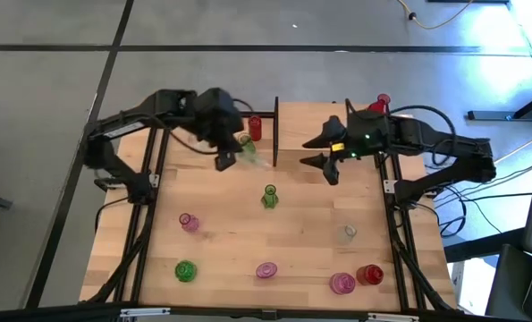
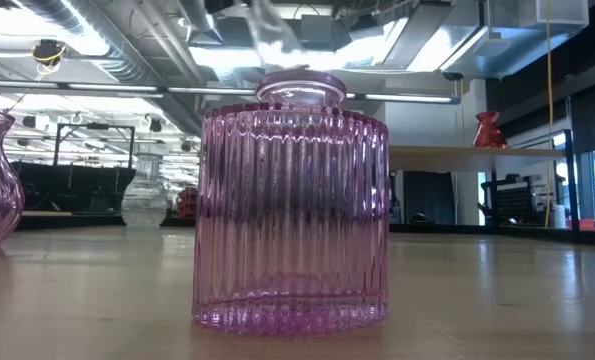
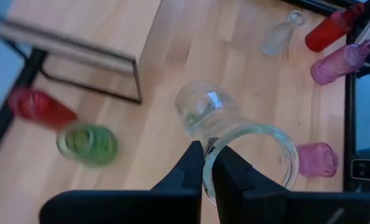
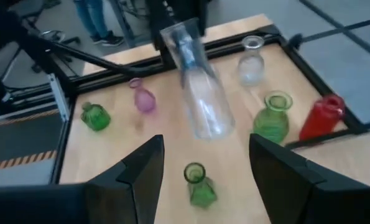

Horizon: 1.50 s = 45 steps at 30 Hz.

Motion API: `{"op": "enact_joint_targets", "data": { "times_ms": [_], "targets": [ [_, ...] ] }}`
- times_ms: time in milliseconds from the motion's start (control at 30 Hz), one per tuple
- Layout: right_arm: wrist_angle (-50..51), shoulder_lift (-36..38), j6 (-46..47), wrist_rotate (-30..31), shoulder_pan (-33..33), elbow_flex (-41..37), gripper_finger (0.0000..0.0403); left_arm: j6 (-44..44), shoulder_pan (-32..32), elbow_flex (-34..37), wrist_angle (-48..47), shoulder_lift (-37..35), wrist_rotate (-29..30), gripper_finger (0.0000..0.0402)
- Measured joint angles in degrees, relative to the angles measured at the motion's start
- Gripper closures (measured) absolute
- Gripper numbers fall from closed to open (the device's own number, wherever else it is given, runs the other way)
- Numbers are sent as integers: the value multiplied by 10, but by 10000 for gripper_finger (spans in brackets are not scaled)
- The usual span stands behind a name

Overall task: Sort vases onto shelf
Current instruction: Put the middle left transparent vase on the shelf

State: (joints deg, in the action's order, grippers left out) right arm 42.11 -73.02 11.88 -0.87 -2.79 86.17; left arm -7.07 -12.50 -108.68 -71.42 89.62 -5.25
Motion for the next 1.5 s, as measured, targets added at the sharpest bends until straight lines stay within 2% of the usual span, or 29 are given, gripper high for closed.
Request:
{"op": "enact_joint_targets", "data": {
  "times_ms": [233,400,567,867,1000,1167,1400,1500],
  "targets": [
    [-49,-22,-34,-13,2,0,187,42,-14,-129,4,95,-51,395],
    [-69,-37,-43,-20,-8,0,187,48,-12,-180,22,131,-103,395],
    [-71,-50,-44,-44,-18,0,185,53,-6,-195,42,142,-125,395],
    [-102,-69,-47,-95,-19,1,136,57,-6,-196,62,160,-133,395],
    [-106,-83,-53,-104,-19,0,131,53,-5,-195,77,169,-147,395],
    [-116,-86,-63,-94,-18,0,167,53,-5,-195,77,169,-151,395],
    [-105,-86,-63,-103,-26,0,272,45,-6,-195,75,167,-141,391],
    [-103,-86,-65,-103,-26,0,272,44,-5,-195,76,167,-131,370]
  ]
}}
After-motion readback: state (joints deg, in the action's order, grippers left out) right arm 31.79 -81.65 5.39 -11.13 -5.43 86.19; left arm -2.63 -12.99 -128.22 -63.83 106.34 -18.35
